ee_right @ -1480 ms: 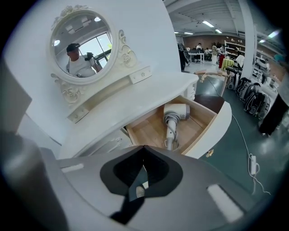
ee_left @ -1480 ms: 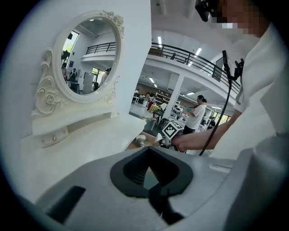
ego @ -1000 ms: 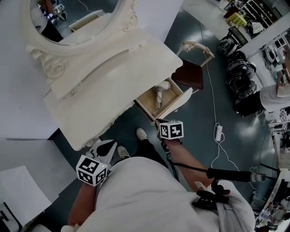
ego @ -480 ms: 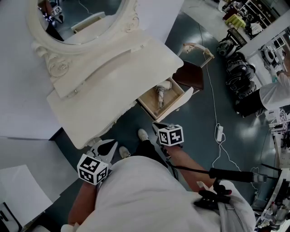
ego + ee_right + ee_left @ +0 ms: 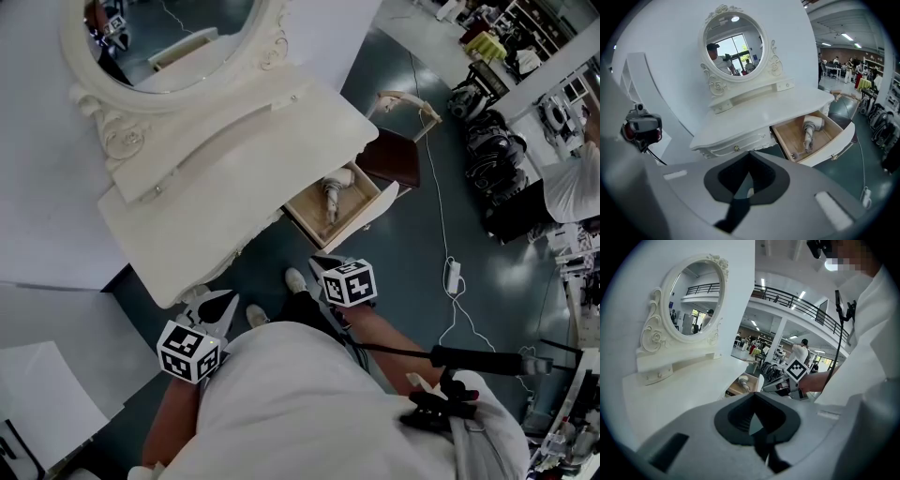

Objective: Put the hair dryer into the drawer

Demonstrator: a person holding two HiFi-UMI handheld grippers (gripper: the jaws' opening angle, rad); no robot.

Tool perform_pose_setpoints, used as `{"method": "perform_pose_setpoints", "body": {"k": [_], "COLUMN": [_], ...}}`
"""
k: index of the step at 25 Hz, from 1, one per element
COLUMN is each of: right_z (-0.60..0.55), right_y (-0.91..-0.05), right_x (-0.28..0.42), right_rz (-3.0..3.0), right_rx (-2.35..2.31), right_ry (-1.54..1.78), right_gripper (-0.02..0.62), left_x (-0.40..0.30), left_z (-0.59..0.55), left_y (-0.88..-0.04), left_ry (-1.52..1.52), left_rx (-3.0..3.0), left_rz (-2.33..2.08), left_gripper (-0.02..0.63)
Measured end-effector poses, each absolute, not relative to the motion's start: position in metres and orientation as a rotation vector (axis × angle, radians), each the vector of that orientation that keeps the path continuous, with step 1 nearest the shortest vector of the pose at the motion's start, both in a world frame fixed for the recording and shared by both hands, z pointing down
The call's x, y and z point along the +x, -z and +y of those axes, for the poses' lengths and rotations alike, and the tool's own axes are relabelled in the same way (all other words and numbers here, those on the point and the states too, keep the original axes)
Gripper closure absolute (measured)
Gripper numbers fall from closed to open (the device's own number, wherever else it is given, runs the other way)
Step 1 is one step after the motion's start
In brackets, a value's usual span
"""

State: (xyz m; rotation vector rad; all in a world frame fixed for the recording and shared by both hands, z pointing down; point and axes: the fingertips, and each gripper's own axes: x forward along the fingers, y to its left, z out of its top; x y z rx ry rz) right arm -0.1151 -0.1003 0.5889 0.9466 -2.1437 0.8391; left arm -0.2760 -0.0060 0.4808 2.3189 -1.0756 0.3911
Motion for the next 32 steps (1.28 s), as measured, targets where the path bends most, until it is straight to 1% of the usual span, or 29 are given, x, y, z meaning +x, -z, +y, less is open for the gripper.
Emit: {"method": "perform_pose_setpoints", "body": {"k": [7,20,32], "right_z": [-0.102,-0.107,-0.144], "right_y": [-0.582,-0.582,-0.590], "right_x": [-0.125,-0.118,-0.086], "right_rz": [-2.160,-2.177,-2.176], "right_rx": [0.916,0.896,0.886], "right_ry": [-0.805,-0.787,-0.802], "right_gripper": [0.594,0.595,0.595], "left_x": [-0.282,-0.269,-0.231], "left_z": [-0.008,-0.021,-0.069], "left_y": [-0.480,-0.482,-0.485], "left_ry": [-0.397,-0.438,-0.483], "left_rx": [2.305,2.309,2.303], "left_rz": [-1.084,-1.044,-1.007], "left_gripper": [0.604,0.604,0.604]}}
